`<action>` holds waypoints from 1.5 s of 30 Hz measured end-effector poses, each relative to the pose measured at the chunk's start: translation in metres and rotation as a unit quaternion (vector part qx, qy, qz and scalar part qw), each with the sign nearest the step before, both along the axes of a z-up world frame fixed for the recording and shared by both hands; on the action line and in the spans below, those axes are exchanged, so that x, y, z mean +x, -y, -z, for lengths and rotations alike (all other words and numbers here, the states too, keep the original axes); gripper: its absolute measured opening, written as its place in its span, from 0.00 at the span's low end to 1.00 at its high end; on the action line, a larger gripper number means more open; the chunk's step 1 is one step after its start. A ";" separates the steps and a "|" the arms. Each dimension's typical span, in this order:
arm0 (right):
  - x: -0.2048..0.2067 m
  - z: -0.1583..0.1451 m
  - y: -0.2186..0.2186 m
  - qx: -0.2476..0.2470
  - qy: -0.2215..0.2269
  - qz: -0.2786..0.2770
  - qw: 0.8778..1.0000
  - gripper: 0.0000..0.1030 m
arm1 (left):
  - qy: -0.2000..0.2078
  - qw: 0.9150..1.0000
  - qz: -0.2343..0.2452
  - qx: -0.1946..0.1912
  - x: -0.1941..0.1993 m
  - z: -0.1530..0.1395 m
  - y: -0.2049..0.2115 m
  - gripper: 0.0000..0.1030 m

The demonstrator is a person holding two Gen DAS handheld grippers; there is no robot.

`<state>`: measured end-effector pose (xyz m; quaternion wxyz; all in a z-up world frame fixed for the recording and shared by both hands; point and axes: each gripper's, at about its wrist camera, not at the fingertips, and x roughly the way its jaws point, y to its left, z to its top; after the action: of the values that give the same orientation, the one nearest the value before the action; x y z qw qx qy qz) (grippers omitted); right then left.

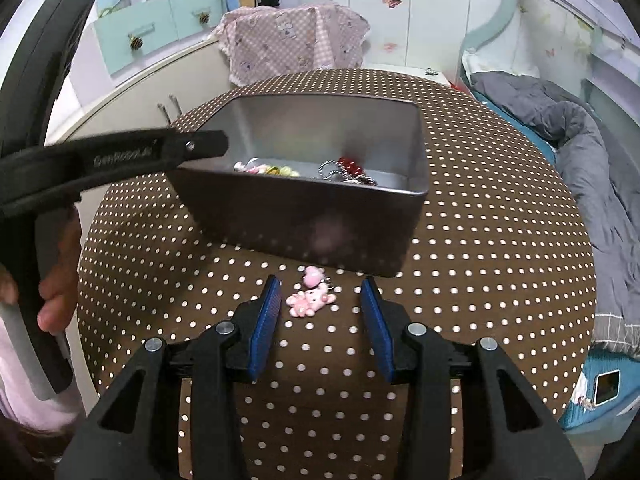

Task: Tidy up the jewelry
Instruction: 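Move the right tool to the pink bunny charm and grasp it, then carry the pink bunny charm into the box and open the right tool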

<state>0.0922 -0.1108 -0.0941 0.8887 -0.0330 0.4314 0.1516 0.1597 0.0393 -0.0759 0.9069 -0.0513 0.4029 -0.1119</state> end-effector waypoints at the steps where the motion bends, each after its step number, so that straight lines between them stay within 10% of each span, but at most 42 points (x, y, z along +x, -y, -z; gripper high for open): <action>1: 0.001 0.001 -0.002 -0.002 -0.002 -0.003 1.000 0.38 | -0.005 1.000 0.002 -0.004 0.002 0.001 0.000 0.29; 7: 0.002 0.010 -0.008 -0.028 0.001 -0.009 1.000 0.24 | -0.013 1.000 0.017 -0.001 0.005 0.001 0.005 0.17; 45: 0.032 -0.067 0.027 0.047 0.079 -0.002 0.996 0.24 | -0.016 1.000 0.014 0.010 0.003 0.004 0.007 0.16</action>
<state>0.1240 -0.1375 -0.0271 0.9202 -0.0034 0.3524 0.1703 0.1628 0.0321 -0.0798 0.8991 -0.0384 0.4192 -0.1202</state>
